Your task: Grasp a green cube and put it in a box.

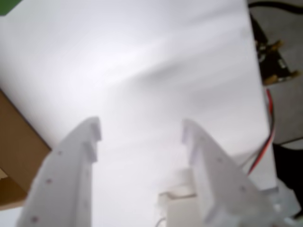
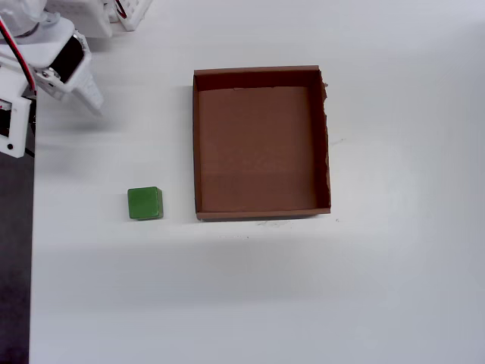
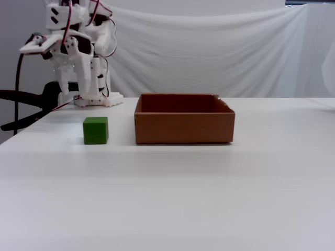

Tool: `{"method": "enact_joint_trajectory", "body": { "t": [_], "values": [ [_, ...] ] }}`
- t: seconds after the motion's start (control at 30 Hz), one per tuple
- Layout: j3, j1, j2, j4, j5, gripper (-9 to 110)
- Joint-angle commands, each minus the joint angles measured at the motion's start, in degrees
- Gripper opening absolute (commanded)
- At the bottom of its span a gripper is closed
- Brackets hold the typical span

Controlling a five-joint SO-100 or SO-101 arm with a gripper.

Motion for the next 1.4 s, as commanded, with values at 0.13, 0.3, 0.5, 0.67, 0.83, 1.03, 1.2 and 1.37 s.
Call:
{"method": "enact_joint_trajectory", "body": {
  "t": [0.13, 0.3, 0.5, 0.67, 0.83, 1.03, 1.2, 1.37],
  "values": [
    [-9.4, -0.26, -12.3, -6.15, 0.18, 26],
    [-16.7, -0.53, -20.13, -4.48, 0.18, 26],
    [-29.44, -1.93, -31.2, 0.62, -0.44, 26],
    [-34.8, -4.13, -37.27, -2.9, -3.25, 26],
    [-37.71, -4.57, -40.08, -4.66, -9.23, 26],
    [-41.4, -4.66, -41.84, -7.29, -12.57, 26],
    [-44.03, -6.24, -44.74, -7.47, -12.57, 26],
    [-46.49, -8.09, -47.9, -5.98, -12.57, 27]
  ]
}}
